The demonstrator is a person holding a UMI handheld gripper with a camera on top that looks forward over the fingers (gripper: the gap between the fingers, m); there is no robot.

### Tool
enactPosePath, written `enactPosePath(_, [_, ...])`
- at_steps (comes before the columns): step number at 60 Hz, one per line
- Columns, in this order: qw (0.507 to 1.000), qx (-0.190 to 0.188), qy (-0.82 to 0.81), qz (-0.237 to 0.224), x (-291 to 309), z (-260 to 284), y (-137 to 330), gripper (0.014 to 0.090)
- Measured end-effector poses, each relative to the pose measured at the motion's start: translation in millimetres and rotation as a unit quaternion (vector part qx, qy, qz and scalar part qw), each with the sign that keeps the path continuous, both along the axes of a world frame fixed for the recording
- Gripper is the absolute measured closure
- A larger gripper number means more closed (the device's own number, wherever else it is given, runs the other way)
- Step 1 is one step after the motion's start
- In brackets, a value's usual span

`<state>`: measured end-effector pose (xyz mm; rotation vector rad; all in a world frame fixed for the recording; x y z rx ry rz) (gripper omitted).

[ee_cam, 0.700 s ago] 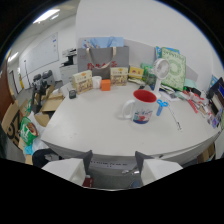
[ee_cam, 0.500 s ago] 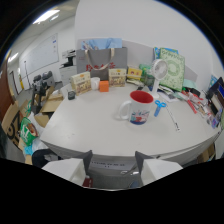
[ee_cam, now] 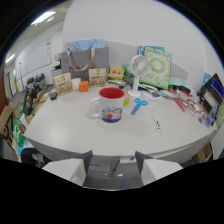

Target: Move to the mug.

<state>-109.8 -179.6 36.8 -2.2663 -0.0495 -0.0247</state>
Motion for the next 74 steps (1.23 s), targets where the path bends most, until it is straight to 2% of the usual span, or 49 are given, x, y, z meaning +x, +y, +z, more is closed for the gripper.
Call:
enactPosePath(41, [0.999,0.014,0.021,0.036,7.8,-20.7,109.0,0.0201])
enactPosePath(74, [0.999,0.008,0.026,0.040,5.0,-28.0,126.1,0.0209])
